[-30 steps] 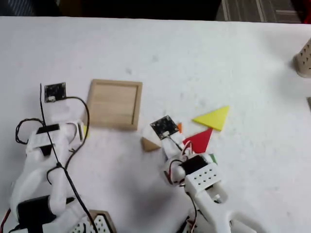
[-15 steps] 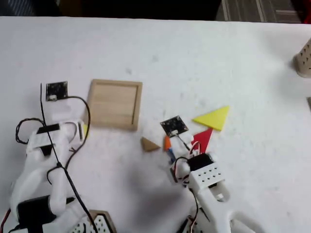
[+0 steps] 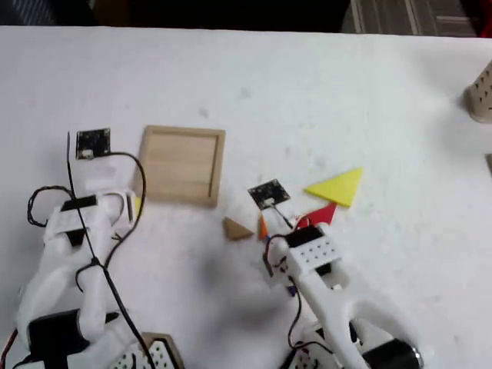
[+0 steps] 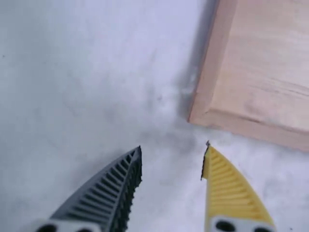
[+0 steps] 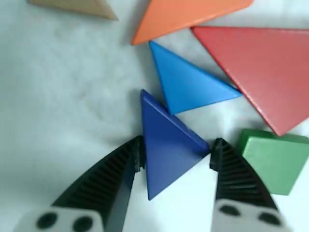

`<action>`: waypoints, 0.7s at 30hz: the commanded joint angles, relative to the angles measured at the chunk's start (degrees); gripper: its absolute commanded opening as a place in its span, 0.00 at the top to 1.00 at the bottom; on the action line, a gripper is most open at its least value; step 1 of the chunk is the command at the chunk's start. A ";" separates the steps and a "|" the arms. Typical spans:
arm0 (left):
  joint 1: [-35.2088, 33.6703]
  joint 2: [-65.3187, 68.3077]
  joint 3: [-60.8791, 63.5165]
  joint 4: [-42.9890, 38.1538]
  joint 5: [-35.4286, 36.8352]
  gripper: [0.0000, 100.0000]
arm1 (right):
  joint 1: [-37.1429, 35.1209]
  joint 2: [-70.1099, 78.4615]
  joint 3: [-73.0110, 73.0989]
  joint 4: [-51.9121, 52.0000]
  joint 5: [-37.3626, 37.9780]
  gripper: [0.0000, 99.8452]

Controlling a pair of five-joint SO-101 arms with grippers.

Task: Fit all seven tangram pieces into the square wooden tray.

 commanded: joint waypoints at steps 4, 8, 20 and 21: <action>0.84 -2.51 -0.35 -0.79 -0.62 0.77 | 2.59 0.04 -0.97 0.22 -0.18 0.78; 0.84 -2.51 -0.35 -0.79 -0.62 0.77 | 2.15 0.31 -0.88 0.31 -0.35 0.78; 0.75 -2.51 -0.35 -0.79 -0.62 0.77 | 3.21 -0.13 -1.23 1.19 9.85 0.88; 0.75 -2.51 -0.35 -0.79 -0.62 0.77 | 3.65 -0.13 -1.23 0.92 9.76 0.90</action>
